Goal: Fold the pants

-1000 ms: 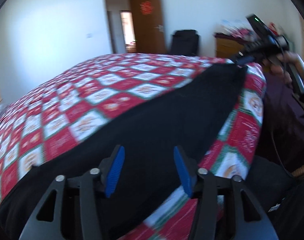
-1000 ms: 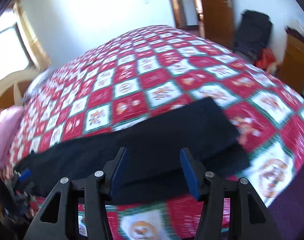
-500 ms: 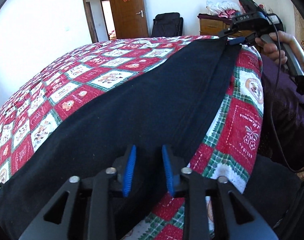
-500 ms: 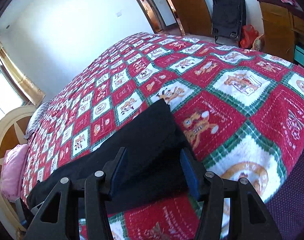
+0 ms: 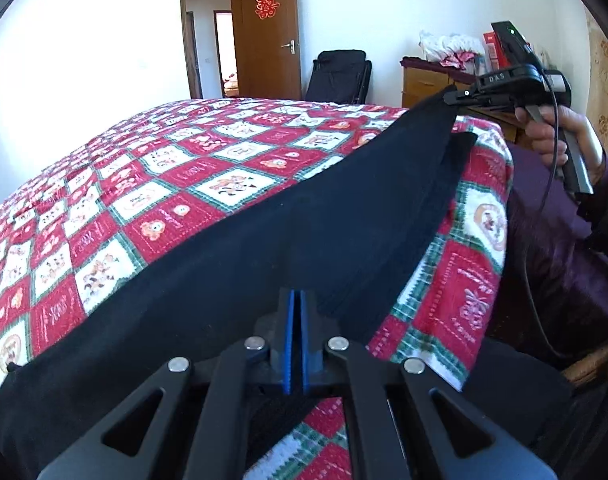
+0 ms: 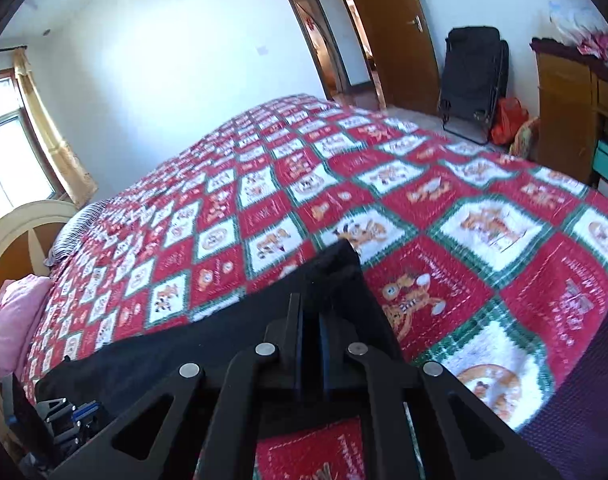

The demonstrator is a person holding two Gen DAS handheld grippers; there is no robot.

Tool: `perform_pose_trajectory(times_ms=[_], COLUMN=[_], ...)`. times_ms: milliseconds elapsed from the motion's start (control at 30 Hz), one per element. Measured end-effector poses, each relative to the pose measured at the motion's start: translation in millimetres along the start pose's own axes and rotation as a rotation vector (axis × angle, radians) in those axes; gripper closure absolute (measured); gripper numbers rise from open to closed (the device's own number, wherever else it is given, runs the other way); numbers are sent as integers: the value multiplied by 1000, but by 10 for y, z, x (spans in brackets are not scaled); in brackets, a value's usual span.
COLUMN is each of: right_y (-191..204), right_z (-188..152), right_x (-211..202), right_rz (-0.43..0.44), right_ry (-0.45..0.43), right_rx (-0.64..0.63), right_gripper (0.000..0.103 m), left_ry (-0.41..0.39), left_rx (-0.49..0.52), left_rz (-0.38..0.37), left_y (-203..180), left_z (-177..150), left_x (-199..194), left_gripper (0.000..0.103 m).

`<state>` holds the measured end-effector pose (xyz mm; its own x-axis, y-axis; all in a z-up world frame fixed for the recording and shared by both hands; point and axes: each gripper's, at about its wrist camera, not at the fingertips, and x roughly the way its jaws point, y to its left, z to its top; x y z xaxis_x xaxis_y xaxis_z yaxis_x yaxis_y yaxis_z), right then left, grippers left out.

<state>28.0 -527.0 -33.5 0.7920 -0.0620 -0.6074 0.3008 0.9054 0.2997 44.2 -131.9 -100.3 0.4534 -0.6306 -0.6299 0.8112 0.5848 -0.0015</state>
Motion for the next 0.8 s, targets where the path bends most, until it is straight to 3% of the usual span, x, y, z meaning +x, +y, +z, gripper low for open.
perform_pose_trajectory(times_ms=[233, 433, 500, 567, 600, 667, 733, 800], right_y=[-286, -394, -390, -400, -403, -392, -281, -89], right_z=[-264, -276, -263, -235, -220, -180, -151, -148], right_x=[98, -1, -22, -88, -123, -176, -188, -137], right_rz=[-40, -4, -43, -125, -148, -162, -122, -52], right_ry=[99, 95, 79, 37, 15, -19, -36, -26], right_rx=[23, 54, 56, 49, 51, 57, 38, -1], right_gripper=[96, 96, 86, 56, 51, 49, 49, 49], left_ry=[70, 56, 30, 7, -7, -33, -42, -36], left_rx=[18, 2, 0, 2, -2, -15, -40, -73], left_rz=[-33, -37, -39, -31, -25, 5, 32, 53], left_y=[-126, -129, -124, -100, -86, -25, 58, 152], left_z=[-216, -238, -236, -253, -262, -262, -245, -254], left_x=[207, 187, 83, -23, -76, -149, -147, -96], left_gripper=[100, 100, 98, 94, 91, 81, 66, 64])
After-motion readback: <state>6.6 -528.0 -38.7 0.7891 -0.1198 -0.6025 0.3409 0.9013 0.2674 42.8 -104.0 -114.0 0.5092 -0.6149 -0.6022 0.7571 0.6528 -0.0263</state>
